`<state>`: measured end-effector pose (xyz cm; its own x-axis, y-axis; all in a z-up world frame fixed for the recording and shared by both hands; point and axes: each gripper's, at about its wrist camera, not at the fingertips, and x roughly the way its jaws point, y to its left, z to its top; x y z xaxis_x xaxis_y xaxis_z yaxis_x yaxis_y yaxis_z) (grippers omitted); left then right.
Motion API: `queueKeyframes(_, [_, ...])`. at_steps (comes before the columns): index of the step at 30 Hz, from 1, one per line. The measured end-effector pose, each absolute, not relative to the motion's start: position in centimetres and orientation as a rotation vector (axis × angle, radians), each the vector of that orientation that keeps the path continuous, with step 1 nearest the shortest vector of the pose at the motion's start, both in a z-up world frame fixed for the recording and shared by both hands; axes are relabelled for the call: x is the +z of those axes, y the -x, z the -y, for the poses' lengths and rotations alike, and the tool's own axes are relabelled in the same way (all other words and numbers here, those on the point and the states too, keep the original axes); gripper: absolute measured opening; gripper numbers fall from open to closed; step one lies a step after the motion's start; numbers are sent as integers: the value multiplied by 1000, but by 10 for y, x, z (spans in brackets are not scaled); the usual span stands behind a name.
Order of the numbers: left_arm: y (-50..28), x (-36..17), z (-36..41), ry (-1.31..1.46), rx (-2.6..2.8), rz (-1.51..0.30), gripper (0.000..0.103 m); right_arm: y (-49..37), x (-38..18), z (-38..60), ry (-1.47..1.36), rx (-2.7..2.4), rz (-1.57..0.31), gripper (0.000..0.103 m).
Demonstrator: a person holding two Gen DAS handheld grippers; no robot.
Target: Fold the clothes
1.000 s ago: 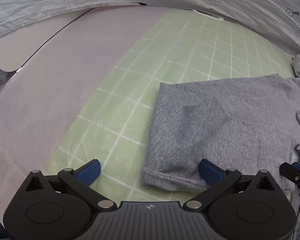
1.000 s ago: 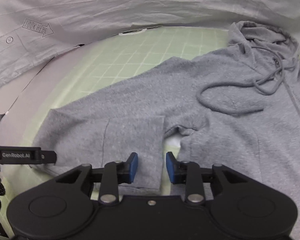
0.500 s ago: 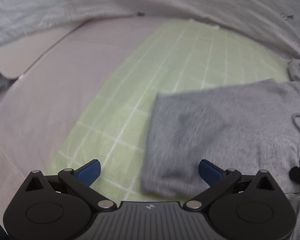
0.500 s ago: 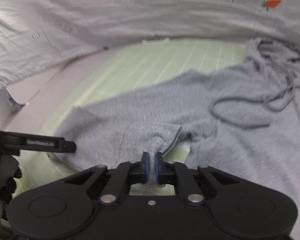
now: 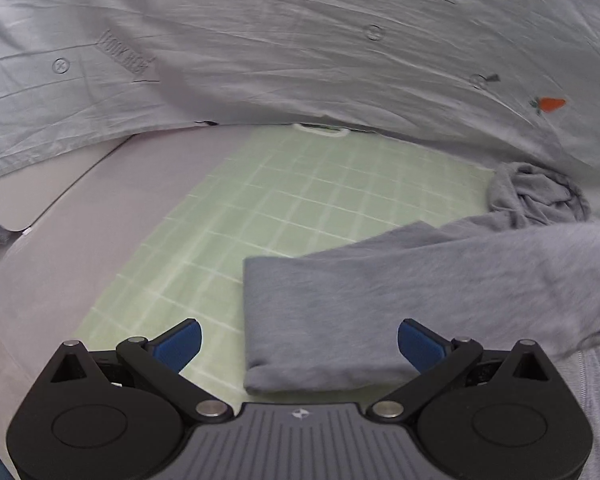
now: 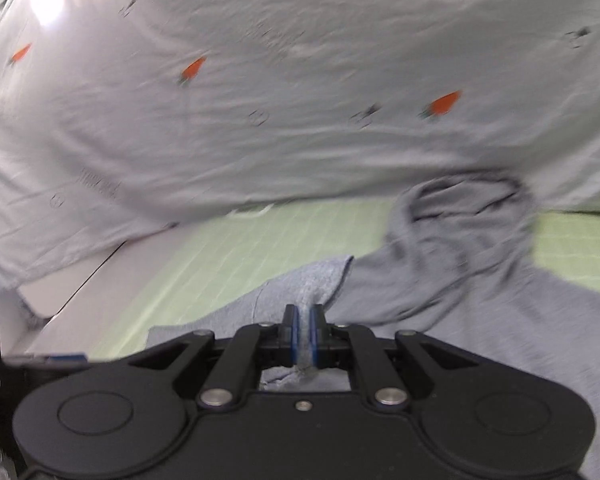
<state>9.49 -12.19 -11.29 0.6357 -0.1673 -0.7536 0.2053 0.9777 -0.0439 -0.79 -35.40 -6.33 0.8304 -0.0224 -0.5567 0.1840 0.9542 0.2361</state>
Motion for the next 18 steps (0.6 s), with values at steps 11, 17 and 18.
queueKeyframes(11, [-95, -147, 198, -171, -194, -919, 103, 54, -62, 498, -408, -356, -479, 6])
queueKeyframes(17, [-99, -169, 202, -167, -159, -984, 103, 99, -66, 575, -459, -615, -402, 6])
queueKeyframes(18, [-100, -172, 202, -171, -151, -993, 103, 107, -68, 587, -460, -666, -398, 6])
